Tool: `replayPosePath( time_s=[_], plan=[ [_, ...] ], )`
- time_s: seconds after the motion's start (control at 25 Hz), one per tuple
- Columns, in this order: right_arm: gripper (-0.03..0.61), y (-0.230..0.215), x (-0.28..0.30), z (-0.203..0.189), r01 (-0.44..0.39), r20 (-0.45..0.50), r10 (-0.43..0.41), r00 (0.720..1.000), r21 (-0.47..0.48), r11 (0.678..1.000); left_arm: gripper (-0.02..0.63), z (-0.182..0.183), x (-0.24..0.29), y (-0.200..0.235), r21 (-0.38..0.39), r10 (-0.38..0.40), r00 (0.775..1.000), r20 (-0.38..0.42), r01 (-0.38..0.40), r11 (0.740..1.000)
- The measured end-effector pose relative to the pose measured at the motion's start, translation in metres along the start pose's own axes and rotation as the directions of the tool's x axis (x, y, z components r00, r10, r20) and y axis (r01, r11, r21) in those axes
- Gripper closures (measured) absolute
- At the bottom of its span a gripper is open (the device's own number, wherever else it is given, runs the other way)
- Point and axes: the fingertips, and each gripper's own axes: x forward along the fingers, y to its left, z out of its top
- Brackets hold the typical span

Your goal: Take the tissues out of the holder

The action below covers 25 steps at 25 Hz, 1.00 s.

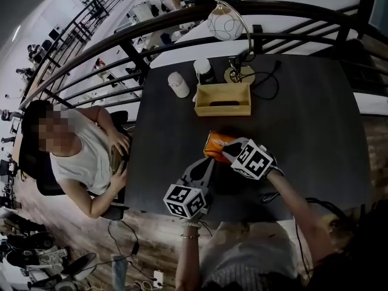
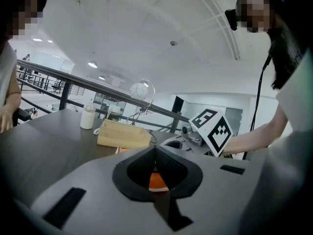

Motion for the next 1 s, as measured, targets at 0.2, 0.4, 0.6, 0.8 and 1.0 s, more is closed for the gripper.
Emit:
replayPosePath(
  time_s=[0.2,0.4,0.6,0.8,1.0],
  plan=[
    [0.558,-0.001,0.000,0.000,0.026,0.001,-0.026,1.000,0.001,1.000,0.606,0.004,0.002,-0.003,0.002,-0.007,1.000,0.007,0.007,1.000],
    [0.509,0.006,-0.012,0.007,0.060,0.010,-0.060,0.998,0.006,0.998,0.606,0.009,-0.001,-0.011,0.009,-0.012,1.000,0.022,0.012,1.000],
    [0.509,0.002,-0.036,0.015,0.110,0.097,-0.112,0.989,0.033,0.993,0.606,0.018,-0.005,-0.021,0.037,-0.034,0.999,0.039,0.033,0.999],
    [0.511,0.007,-0.066,0.025,0.113,0.194,-0.132,0.972,0.106,0.988,0.606,0.031,-0.008,-0.040,0.075,-0.079,0.996,0.049,0.076,0.994],
    [0.527,0.018,-0.095,0.037,0.093,0.280,-0.130,0.951,0.140,0.986,0.606,0.043,-0.013,-0.057,0.099,-0.107,0.992,0.069,0.099,0.990]
  ],
)
